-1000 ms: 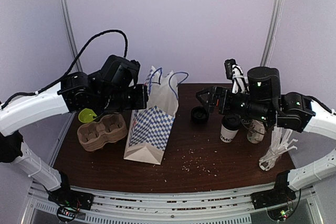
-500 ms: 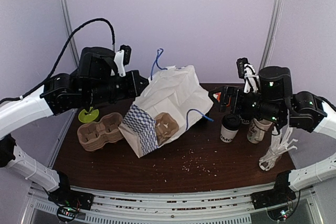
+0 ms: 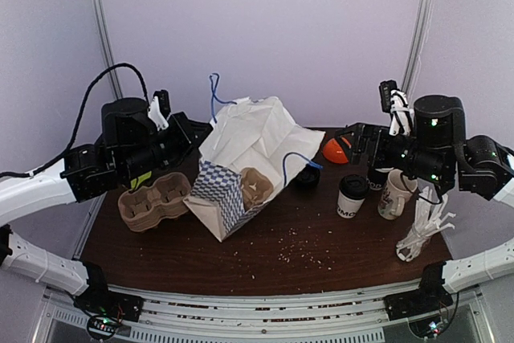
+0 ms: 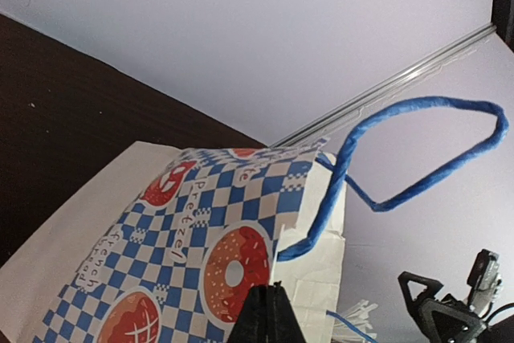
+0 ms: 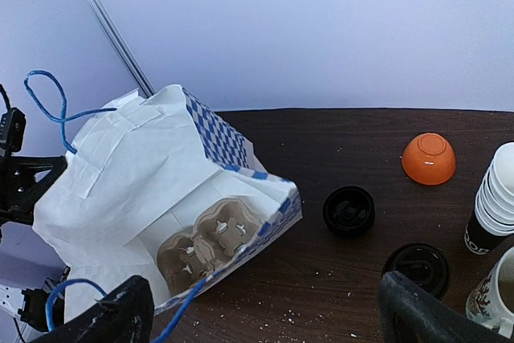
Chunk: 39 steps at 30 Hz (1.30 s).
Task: Pack the takeout coffee
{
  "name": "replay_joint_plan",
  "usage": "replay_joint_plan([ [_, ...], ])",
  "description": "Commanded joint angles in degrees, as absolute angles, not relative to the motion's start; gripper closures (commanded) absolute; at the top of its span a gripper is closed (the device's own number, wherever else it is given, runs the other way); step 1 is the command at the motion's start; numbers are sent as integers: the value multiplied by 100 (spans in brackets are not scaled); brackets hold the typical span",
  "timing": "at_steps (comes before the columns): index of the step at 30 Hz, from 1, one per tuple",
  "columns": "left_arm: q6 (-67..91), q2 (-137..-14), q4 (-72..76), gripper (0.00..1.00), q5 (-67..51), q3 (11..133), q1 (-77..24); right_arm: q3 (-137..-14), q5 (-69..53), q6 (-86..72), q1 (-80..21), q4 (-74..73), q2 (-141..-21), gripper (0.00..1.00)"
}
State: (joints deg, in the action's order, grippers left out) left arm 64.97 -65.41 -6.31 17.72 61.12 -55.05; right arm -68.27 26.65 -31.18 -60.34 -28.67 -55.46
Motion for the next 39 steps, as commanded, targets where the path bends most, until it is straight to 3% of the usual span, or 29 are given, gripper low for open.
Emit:
replay_joint_plan([
  [1, 7587, -6452, 90, 100, 1717, 6020, -5467, -6976, 2859, -3005, -5994, -2946, -5512, 0],
  [10, 7927, -6702, 246, 100, 1666, 6190, -5476, -6943, 2864, -2993, -5986, -2918, -5466, 0],
  [15, 8364, -6650, 1064, 100, 1800, 5715, -5499, -6882, 2880, -3002, -5985, -2924, -5426, 0],
  [25, 8708, -7269, 1989, 100, 1931, 5898, -5854, -6682, 2756, -3106, -5968, -2729, -5474, 0],
  [38, 9327, -6941, 2020, 100, 2429, 4531, -5896, -6645, 2677, -3214, -5942, -2762, -5454, 0],
  [39, 9341, -6876, 1958, 95, 2442, 4465, -5895, -6648, 2665, -3219, -5946, -2757, -5470, 0],
])
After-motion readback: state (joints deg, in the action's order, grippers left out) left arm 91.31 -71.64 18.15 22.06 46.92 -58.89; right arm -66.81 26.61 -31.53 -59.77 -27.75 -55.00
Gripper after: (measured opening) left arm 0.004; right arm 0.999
